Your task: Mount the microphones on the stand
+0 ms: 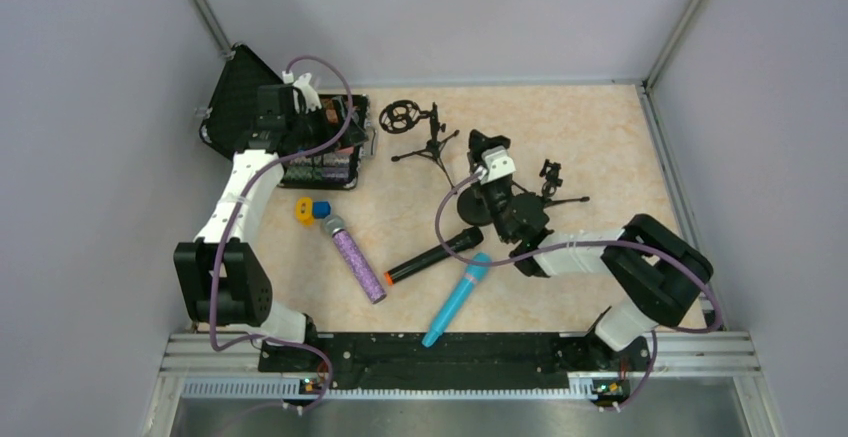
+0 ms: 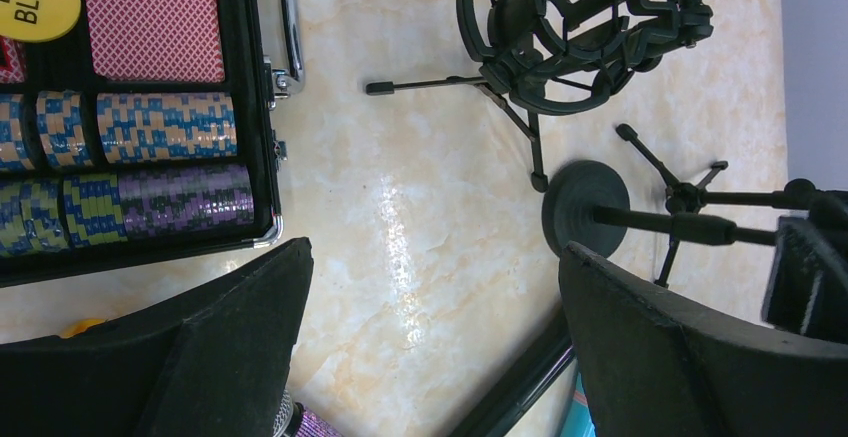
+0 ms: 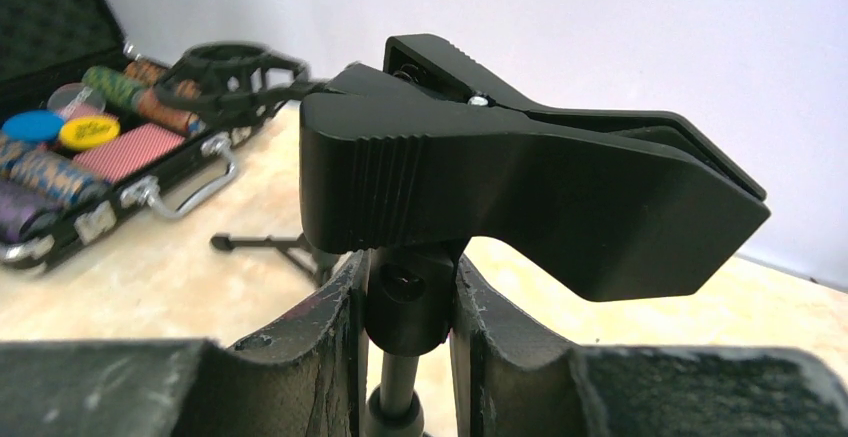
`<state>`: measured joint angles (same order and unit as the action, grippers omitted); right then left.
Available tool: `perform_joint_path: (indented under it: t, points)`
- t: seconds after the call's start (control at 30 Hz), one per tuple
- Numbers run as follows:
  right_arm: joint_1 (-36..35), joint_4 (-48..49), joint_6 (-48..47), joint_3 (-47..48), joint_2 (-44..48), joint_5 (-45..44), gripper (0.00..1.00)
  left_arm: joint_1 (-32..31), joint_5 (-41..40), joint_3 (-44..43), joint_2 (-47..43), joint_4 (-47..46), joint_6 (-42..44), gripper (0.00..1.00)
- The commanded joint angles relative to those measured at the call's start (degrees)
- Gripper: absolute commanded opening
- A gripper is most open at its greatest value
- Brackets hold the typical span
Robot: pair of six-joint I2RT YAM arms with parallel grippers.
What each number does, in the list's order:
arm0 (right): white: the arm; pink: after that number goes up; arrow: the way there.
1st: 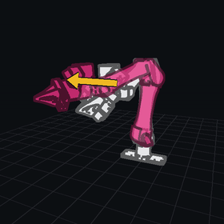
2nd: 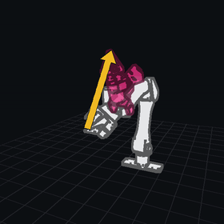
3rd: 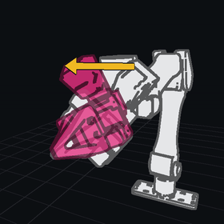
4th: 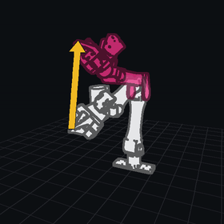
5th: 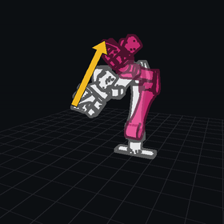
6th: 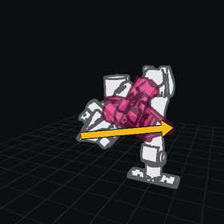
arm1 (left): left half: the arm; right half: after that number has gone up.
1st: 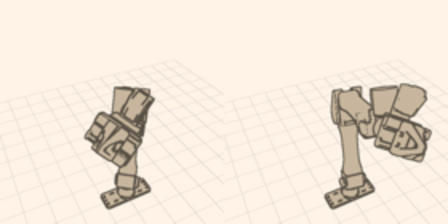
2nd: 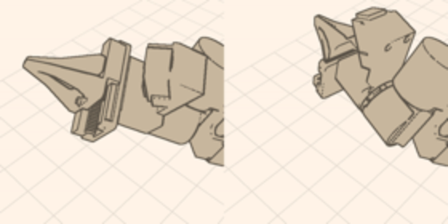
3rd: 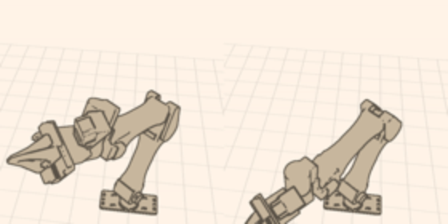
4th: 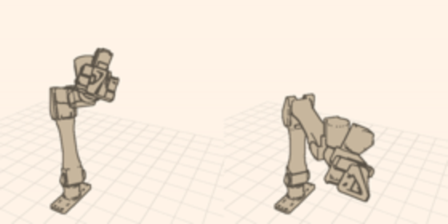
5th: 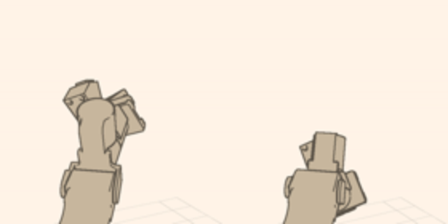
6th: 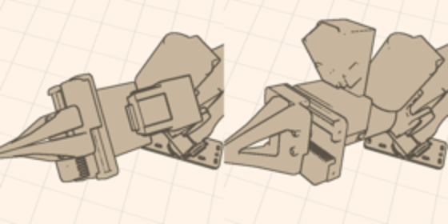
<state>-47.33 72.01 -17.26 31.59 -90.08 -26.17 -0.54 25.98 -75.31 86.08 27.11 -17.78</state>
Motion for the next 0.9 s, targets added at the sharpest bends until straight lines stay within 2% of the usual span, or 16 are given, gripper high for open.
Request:
perform_joint_path:
  t: [0.0, 0.23, 0.87]
  points:
    - [4.12, 0.71, 2.89, 5.61, 4.29, 3.53, 0.00, 0.09, -0.39, 0.19, -2.52, -1.27, 1.08, 0.97]
    - [6.91, -3.08, 3.72, 11.69, 4.20, 10.57, 0.00, 0.17, -1.20, 0.20, -2.76, -1.01, 1.48, 0.97]
    - [15.05, -6.89, 3.84, 29.03, -8.21, 12.48, 0.00, 0.12, -2.05, 0.02, -2.34, -0.59, 1.96, 0.97]
